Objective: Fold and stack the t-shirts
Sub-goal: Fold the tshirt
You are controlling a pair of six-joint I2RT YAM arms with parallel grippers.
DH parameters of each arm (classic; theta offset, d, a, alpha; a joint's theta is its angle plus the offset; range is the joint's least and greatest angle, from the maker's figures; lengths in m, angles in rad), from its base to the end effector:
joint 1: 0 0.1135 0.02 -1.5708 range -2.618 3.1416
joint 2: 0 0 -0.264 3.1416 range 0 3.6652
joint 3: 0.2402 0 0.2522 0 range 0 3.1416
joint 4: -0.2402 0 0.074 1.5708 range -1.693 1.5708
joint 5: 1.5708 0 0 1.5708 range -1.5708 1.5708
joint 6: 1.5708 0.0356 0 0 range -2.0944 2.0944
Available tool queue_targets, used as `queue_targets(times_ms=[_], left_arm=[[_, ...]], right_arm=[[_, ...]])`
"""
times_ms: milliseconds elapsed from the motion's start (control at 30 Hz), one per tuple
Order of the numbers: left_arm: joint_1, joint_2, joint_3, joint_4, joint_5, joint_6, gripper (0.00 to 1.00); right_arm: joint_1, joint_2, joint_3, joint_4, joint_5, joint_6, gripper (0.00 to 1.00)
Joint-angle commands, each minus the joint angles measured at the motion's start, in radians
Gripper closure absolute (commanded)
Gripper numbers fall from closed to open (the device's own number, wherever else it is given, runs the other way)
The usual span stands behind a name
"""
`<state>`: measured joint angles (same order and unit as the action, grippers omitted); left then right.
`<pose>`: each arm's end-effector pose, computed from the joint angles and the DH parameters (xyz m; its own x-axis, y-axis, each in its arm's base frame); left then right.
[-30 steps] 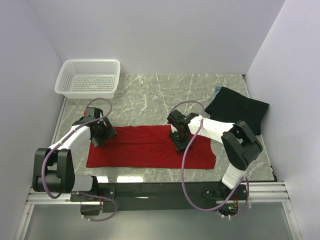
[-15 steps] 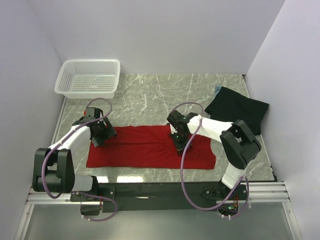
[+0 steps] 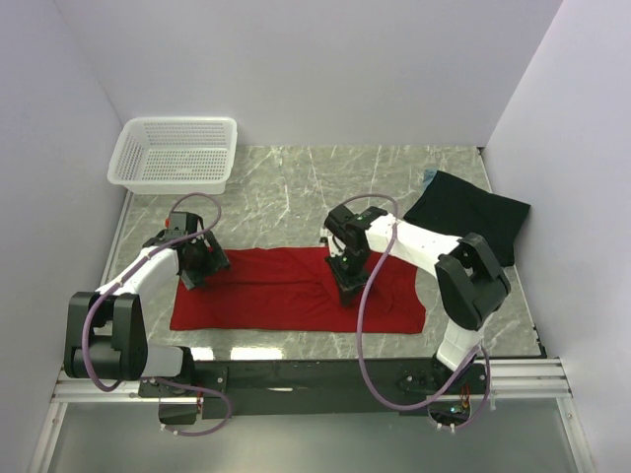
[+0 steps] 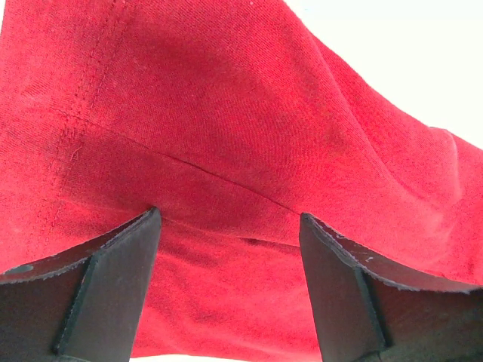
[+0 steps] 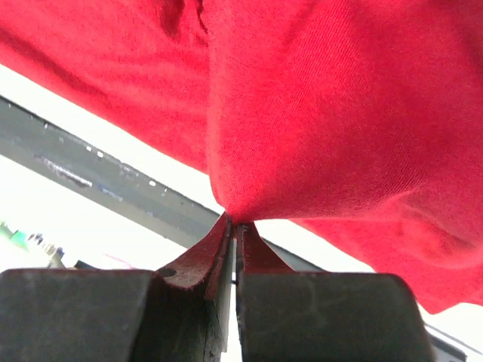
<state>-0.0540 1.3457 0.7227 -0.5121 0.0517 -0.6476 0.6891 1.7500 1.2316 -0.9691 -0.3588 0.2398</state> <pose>0.2408 -0.0149 0.1773 -0.7676 -0.5618 -0.3083 -0.4857 0.8239 -0.2920 0.2379 0.2122 0.1971 -0.8939 -0.4483 0.0023 -0.4175 0.8344 0.3597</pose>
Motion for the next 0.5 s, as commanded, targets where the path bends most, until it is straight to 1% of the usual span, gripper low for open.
queue_targets(times_ms=[0, 200, 300, 367, 400, 433, 467], left_arm=[[-0.003, -0.002, -0.009, 0.029, 0.005, 0.016, 0.20], [-0.003, 0.001, -0.009, 0.030, 0.013, 0.017, 0.20], [-0.003, 0.003, -0.008, 0.032, 0.017, 0.019, 0.20], [-0.003, 0.004, -0.009, 0.034, 0.020, 0.020, 0.20], [-0.003, 0.006, -0.011, 0.035, 0.020, 0.020, 0.20], [-0.003, 0.007, -0.009, 0.035, 0.022, 0.022, 0.20], [-0.003, 0.010, -0.011, 0.035, 0.022, 0.023, 0.20]], right_arm=[[0.000, 0.034, 0.005, -0.054, -0.095, -0.026, 0.97], [0.001, 0.068, 0.042, -0.112, -0.167, -0.101, 0.96], [0.003, 0.086, 0.055, -0.122, -0.228, -0.122, 0.93], [0.009, 0.088, 0.066, -0.118, -0.256, -0.126, 0.87], [0.013, 0.088, 0.072, -0.115, -0.259, -0.125, 0.81], [0.015, 0.076, 0.080, -0.109, -0.237, -0.114, 0.69], [0.013, 0.068, 0.081, -0.097, -0.221, -0.082, 0.65]])
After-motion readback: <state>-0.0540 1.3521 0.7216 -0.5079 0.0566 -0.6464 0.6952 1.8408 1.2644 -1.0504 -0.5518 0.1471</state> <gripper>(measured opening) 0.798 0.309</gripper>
